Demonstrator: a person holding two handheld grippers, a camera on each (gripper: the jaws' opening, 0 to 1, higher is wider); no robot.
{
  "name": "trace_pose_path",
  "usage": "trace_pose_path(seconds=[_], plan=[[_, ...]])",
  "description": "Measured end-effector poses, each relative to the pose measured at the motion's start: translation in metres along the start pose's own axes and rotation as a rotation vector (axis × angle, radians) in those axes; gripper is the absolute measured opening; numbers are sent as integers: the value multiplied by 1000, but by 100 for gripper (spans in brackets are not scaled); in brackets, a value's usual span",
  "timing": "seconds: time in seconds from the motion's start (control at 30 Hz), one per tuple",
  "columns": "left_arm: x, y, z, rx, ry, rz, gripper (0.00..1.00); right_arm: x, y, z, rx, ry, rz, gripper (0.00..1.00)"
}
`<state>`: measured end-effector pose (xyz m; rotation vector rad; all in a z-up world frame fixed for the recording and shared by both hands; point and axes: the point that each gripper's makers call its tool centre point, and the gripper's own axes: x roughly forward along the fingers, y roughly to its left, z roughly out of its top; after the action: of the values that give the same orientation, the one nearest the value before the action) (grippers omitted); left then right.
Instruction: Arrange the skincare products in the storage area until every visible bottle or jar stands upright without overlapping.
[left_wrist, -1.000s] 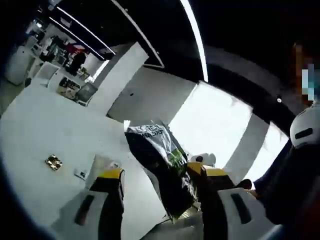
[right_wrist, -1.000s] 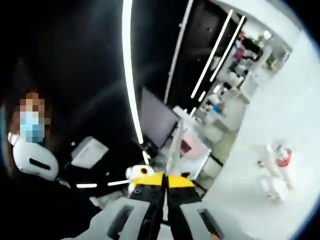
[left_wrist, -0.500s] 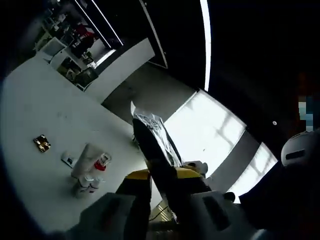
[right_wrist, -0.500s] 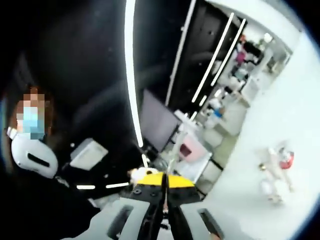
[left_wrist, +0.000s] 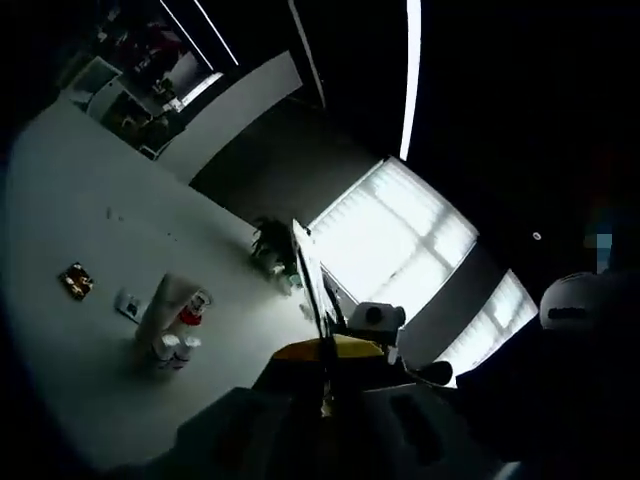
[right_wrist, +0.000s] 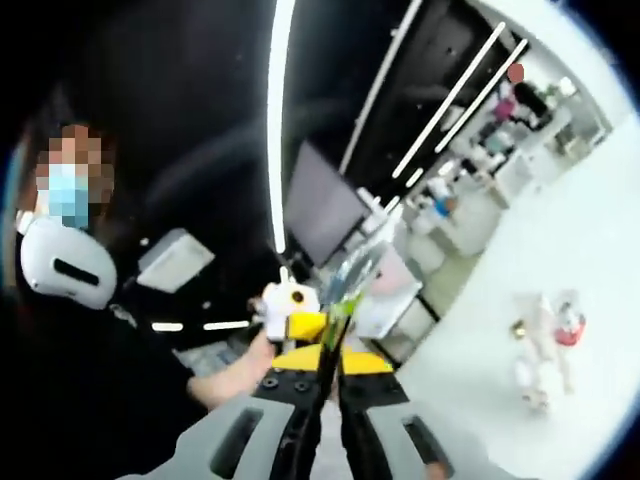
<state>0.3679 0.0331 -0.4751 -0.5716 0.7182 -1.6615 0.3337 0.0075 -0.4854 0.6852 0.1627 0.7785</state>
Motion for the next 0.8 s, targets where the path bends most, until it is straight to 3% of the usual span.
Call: trace_pose_path(seconds=[0.03, 0.2, 0.47, 0.5, 0.7, 0.8], plan=[[-1, -2, -2, 6, 32, -12, 0, 1, -1, 3, 16, 3, 4, 0], [-4, 2, 3, -15, 37, -39, 0, 10, 7, 5, 38, 55, 65, 12], [-8, 6, -6, -70, 61, -60, 0, 17, 7, -6, 105, 85, 77, 0], [-8, 6, -7, -78, 55, -64, 0, 17, 2, -7, 78, 78, 52, 0], [-2, 9, -9, -34, 0, -32, 0, 16, -8, -8, 111, 55, 9, 0], [-4, 11, -11, -31, -12, -29, 7, 17, -10, -6, 120, 36, -5, 0]])
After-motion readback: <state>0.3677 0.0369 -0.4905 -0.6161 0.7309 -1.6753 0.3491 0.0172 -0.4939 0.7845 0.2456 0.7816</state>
